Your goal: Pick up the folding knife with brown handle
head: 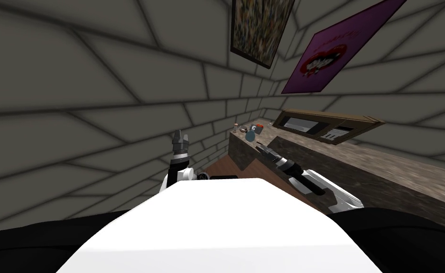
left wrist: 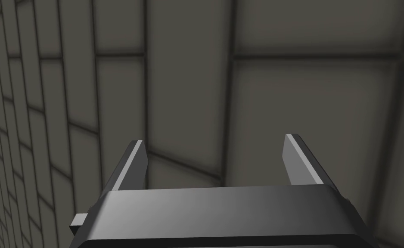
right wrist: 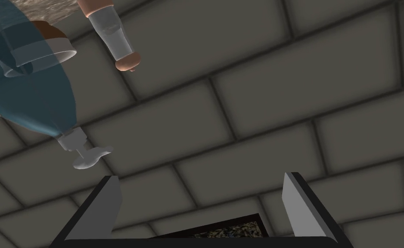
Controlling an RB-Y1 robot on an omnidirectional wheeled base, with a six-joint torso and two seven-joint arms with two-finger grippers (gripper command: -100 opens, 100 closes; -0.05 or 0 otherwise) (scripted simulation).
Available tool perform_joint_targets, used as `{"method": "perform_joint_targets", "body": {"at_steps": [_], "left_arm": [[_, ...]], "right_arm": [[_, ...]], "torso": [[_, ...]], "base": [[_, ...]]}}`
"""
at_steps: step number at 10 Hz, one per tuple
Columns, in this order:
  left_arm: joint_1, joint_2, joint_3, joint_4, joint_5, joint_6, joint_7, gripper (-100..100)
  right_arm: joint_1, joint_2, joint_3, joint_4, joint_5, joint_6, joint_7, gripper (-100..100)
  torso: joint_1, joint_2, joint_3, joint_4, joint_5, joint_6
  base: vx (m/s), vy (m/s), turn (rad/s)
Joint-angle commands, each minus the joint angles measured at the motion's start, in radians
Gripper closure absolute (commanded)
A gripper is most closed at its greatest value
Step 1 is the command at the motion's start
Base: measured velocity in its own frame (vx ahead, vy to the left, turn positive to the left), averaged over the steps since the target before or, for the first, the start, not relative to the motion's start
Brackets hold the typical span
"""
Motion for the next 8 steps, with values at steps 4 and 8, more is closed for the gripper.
{"method": "perform_joint_targets", "body": {"at_steps": [4, 8], "left_arm": [[0.000, 0.000, 0.000, 0.000, 0.000, 0.000, 0.000, 0], [0.000, 0.000, 0.000, 0.000, 0.000, 0.000, 0.000, 0]], "right_arm": [[0.005, -0.012, 0.001, 0.003, 0.003, -0.005, 0.003, -100], [0.005, -0.012, 0.001, 0.003, 0.003, -0.005, 0.003, -100]], "torso": [[0.001, 0.001, 0.000, 0.000, 0.000, 0.000], [0.001, 0.001, 0.001, 0.000, 0.000, 0.000]], "base": [[-0.002, 0.002, -0.008], [0.000, 0.000, 0.000]]}}
